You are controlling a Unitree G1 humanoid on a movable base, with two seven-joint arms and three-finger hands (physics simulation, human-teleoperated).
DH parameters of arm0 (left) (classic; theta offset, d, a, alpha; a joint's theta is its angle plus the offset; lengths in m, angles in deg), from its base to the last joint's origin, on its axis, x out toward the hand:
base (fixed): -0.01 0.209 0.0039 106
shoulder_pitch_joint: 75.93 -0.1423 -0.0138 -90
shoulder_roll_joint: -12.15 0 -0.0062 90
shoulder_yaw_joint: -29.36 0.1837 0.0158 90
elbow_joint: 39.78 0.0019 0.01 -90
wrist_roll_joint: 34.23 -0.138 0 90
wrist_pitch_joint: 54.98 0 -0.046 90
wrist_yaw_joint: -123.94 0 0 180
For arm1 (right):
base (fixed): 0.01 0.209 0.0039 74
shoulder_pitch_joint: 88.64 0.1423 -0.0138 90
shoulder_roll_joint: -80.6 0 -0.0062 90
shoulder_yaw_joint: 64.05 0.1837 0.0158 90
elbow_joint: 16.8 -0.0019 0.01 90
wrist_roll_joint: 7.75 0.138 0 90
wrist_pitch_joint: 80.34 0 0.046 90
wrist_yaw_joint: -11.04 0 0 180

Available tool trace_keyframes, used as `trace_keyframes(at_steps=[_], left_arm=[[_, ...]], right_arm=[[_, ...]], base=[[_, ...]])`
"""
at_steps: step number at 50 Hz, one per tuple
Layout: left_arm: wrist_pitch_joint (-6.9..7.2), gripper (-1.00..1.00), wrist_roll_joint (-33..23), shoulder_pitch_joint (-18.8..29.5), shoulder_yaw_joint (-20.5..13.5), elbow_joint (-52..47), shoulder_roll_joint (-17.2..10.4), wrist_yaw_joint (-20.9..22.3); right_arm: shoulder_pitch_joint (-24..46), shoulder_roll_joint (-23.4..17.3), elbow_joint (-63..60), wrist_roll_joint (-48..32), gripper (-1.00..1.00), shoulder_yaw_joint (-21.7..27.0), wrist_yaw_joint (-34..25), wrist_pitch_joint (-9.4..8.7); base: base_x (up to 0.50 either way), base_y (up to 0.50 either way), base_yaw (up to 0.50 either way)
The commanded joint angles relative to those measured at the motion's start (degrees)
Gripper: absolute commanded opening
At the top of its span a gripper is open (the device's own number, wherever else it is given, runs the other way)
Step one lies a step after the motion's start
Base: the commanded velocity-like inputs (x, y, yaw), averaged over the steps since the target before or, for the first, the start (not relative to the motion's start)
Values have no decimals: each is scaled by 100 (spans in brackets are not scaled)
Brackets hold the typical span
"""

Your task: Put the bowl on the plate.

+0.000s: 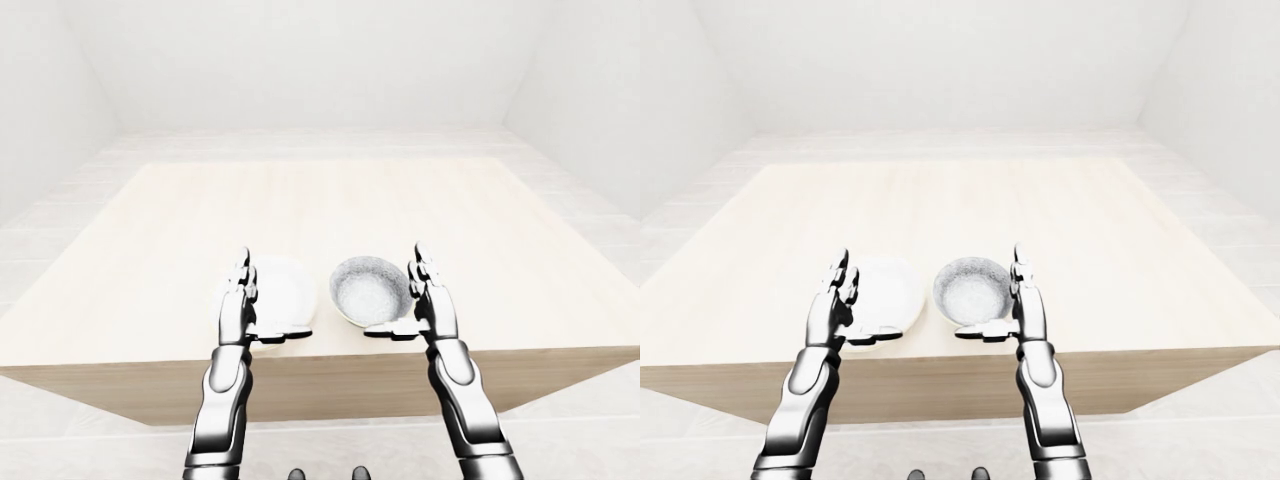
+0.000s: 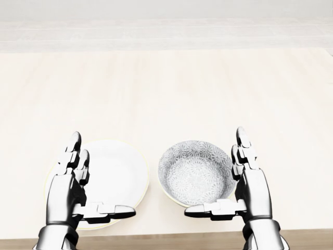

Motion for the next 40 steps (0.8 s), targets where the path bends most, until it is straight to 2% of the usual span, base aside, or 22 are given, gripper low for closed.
trace_keyframes(at_steps=[1,2,4,5,9,14,15,16,17,19,27,40], left_arm=[[7,100,5,11,-165,76,-241,172],[4,100,8,-18,-167,29,-242,181],[106,100,37,-77,-170,-160,-247,212],[108,100,37,-78,-170,-163,-247,213],[220,100,85,-63,-201,-284,-247,239],[354,100,112,-16,-227,-356,-256,248],[436,100,192,-62,-252,-536,-274,303],[371,100,218,-102,-279,-498,-267,324],[369,100,218,-100,-280,-495,-266,325],[436,100,256,-141,-312,-674,-277,332],[436,100,477,-142,-531,-1210,-342,369],[436,100,577,-48,-728,-1358,-411,409]], right_arm=[[63,-187,44,342,100,20,-44,-167],[69,-150,12,310,100,80,-83,-204],[48,-112,-166,268,100,182,-169,-332],[48,-103,-171,259,100,189,-178,-336],[-8,-44,-551,178,100,324,-262,-585],[-54,17,-811,57,100,366,-307,-586],[-62,27,-965,56,100,371,-325,-586],[-67,37,-1046,15,100,361,-322,-586],[-67,41,-1048,11,100,363,-325,-586],[-89,63,-1207,-42,100,353,-331,-586],[-165,144,-1714,-54,100,395,-310,-586],[-249,144,-1977,-187,100,403,-319,-586]], base=[[0,0,0],[0,0,0],[0,0,0],[0,0,0],[0,0,0],[0,0,0],[0,0,0],[0,0,0],[0,0,0],[0,0,0],[0,0,0],[0,0,0]])
